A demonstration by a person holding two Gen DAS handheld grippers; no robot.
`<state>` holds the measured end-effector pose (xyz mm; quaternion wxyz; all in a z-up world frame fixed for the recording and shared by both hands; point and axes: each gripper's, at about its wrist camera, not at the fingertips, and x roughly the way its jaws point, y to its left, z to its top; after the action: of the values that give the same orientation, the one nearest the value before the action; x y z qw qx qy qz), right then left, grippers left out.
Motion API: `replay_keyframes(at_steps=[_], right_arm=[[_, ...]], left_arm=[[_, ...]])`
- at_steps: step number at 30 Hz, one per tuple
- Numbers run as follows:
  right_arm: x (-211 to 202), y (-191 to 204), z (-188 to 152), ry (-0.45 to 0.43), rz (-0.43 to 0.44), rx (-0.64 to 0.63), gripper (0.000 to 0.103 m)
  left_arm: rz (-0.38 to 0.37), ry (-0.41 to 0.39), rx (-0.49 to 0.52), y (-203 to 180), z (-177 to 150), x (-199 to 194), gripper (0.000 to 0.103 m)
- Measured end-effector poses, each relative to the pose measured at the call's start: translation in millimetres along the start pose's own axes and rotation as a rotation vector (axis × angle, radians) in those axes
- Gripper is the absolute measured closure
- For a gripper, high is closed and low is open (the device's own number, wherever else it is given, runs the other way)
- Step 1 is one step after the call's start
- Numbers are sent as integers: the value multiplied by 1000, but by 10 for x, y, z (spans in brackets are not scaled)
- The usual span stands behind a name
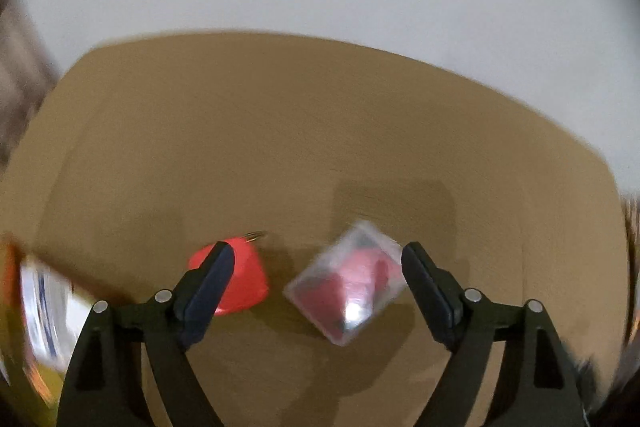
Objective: Organize rigid objects
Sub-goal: 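Grasp the clear case with the left tool, then lower the clear case into the tin and open the left tool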
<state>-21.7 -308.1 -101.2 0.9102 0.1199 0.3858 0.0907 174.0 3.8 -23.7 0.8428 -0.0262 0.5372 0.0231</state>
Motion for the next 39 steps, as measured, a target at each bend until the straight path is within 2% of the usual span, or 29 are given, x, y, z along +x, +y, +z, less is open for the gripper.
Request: replay_keyframes(at_steps=[4,6,11,12,16,18,19,20,21,24,27,29,33,37,39], right_arm=[[0,-16,-1,2,4,6,34],[-1,-30,-1,4,6,10,34],[-10,-76,4,6,14,28,34],[-12,-85,5,6,17,31,34],[-19,-93,15,5,20,34,34],[-28,-113,17,6,24,37,34],[-27,-119,19,7,26,40,34],[-59,-145,15,8,27,44,34],[-60,-158,16,10,28,49,34],[-65,-230,20,15,35,71,34],[-66,-308,31,21,48,98,34],[-77,-348,35,19,50,111,34],[-85,-379,45,24,49,113,34],[-51,-340,84,33,34,102,34],[-37,-308,90,37,23,92,34]], left_arm=[[-7,-9,262,-200,5,47,20],[-2,1,342,-241,17,115,20],[34,34,431,-377,31,325,20],[45,35,432,-331,-49,347,20],[33,65,404,-272,2,504,20],[28,78,410,-282,-35,525,23],[7,79,399,-259,-43,537,31],[-38,96,378,-231,-28,539,48],[-72,114,356,-187,59,525,49],[-28,93,390,-213,-10,474,49],[-50,77,395,-364,-202,282,49],[-35,52,361,-410,-398,92,49],[-89,43,255,-286,-794,-359,49],[-99,42,137,208,-1113,-903,49],[-64,58,65,685,-1196,-1060,49]])
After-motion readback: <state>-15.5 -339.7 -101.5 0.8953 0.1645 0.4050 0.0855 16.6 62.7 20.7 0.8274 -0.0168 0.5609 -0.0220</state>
